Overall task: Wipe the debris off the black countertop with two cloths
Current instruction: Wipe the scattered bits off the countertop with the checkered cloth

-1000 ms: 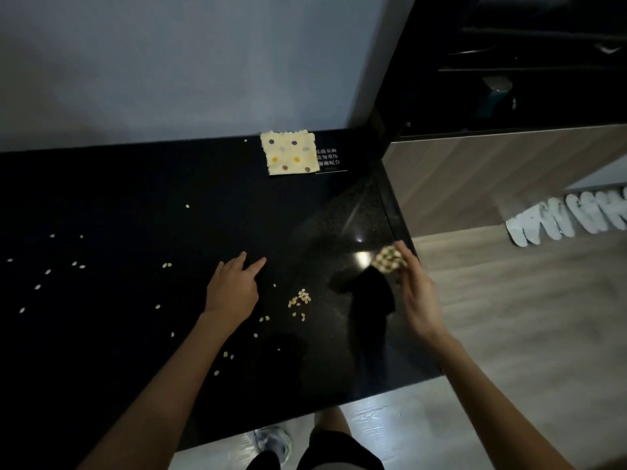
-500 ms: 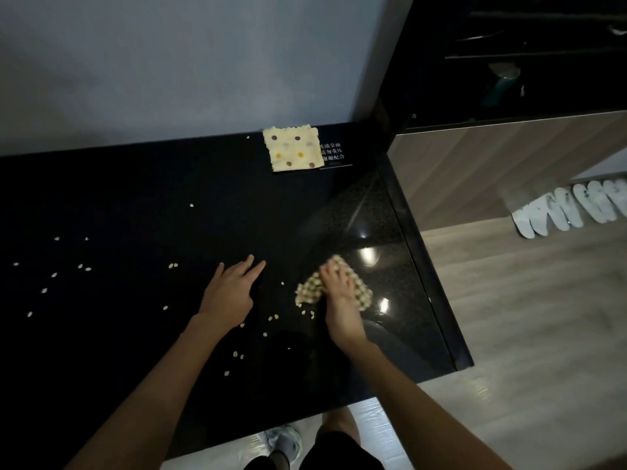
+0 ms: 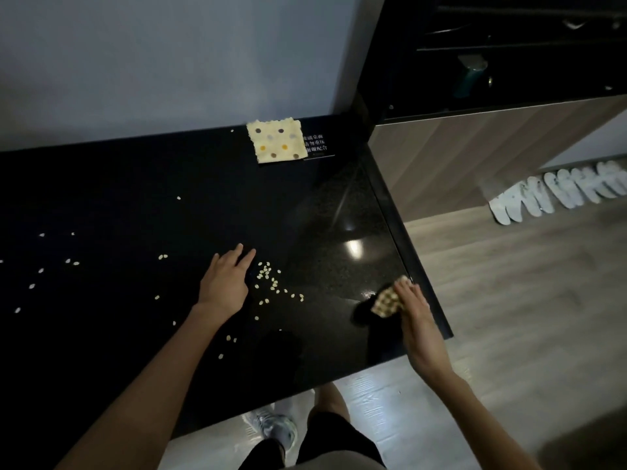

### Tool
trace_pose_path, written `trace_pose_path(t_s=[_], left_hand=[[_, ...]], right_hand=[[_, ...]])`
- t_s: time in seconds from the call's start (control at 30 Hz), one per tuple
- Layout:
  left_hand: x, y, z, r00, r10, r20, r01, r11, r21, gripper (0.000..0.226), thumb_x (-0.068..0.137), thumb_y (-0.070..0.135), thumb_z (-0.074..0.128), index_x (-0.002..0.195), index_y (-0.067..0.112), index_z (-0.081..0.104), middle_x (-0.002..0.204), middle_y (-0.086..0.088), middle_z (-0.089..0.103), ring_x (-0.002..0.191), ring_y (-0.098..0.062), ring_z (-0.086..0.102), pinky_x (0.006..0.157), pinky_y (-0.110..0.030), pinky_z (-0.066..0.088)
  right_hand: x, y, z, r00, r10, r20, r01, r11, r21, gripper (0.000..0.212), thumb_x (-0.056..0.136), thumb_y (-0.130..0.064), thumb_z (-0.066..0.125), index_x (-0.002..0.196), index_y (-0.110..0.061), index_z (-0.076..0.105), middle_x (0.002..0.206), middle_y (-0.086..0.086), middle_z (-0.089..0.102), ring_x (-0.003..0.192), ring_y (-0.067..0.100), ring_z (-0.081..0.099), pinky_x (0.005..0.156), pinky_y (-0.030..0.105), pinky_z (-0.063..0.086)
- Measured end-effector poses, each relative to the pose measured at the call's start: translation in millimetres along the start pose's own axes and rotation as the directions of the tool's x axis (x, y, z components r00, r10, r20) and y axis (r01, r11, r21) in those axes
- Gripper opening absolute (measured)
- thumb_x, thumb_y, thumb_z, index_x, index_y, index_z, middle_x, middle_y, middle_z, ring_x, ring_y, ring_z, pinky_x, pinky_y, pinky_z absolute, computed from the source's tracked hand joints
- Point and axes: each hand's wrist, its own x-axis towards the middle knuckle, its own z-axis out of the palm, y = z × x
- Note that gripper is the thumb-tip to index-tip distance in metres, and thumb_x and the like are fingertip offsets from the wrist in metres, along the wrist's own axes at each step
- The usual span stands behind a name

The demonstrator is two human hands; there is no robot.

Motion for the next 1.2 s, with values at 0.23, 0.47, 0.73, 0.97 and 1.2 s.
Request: trace_pose_path(t_s=[0.23, 0.47, 0.73, 0.97, 1.2], left_hand=[[5.0, -2.1, -6.2, 1.000, 0.029, -0.002, -0.029, 0.999, 0.018, 0.067, 0.091, 0.007, 0.045, 0.149, 0.022, 0.017, 0.154, -0.008, 0.026, 0.144, -0.022, 0.019, 0.120, -0.038, 0.008], [-23.0, -25.6, -21.2, 0.990, -0.045, -0.130, 0.036, 0.997, -0.070, 0.061, 0.093, 0.006, 0.042, 0.148, 0.021, 0.022, 0.155, -0.003, 0.023, 0.144, -0.019, 0.019, 0.119, -0.044, 0.010], [-88.2, -66.5, -28.4, 0.962, -0.221, -0.163, 0.188, 0.962, -0.198, 0.051, 0.097, 0.020, 0.042, 0.146, 0.024, 0.030, 0.153, -0.001, 0.030, 0.139, -0.013, 0.031, 0.116, -0.039, 0.020], [-139.9, -71.6, 3.9, 0.931, -0.340, -0.130, 0.315, 0.931, -0.182, 0.048, 0.094, 0.021, 0.049, 0.141, 0.022, 0.040, 0.149, -0.009, 0.038, 0.135, -0.027, 0.037, 0.112, -0.049, 0.027], [-156.6, -57.5, 28.2, 0.873, -0.486, -0.039, 0.478, 0.869, -0.129, 0.053, 0.092, 0.036, 0.052, 0.142, 0.029, 0.038, 0.148, -0.013, 0.037, 0.134, -0.041, 0.035, 0.108, -0.057, 0.028]], right_hand=[[-23.0, 34.7, 45.3, 0.990, 0.034, 0.135, 0.002, 0.966, -0.257, 0.058, 0.096, -0.044, 0.013, 0.152, -0.032, 0.004, 0.161, 0.001, -0.009, 0.148, 0.028, -0.014, 0.120, 0.049, -0.004], [27.2, -16.4, 93.5, 0.951, -0.171, 0.257, 0.248, 0.919, -0.307, 0.060, 0.094, -0.037, 0.019, 0.153, -0.026, 0.011, 0.161, 0.003, -0.002, 0.147, 0.032, -0.011, 0.117, 0.045, -0.011], [72.5, -115.9, 172.5, 0.836, -0.387, 0.390, 0.472, 0.869, -0.150, 0.061, 0.097, -0.005, 0.040, 0.153, -0.018, 0.018, 0.161, 0.005, 0.005, 0.145, 0.030, -0.012, 0.117, 0.045, -0.012], [72.2, -138.3, 103.5, 0.965, -0.246, 0.094, 0.214, 0.941, 0.260, 0.047, 0.096, 0.004, 0.045, 0.136, -0.020, 0.051, 0.129, -0.004, 0.057, 0.120, 0.008, 0.053, 0.102, 0.013, 0.040], [105.9, -96.3, 94.3, 0.997, -0.050, -0.059, 0.040, 0.985, -0.166, 0.049, 0.099, -0.012, 0.043, 0.147, -0.013, 0.035, 0.156, 0.011, 0.029, 0.145, 0.029, 0.022, 0.118, 0.044, 0.017]])
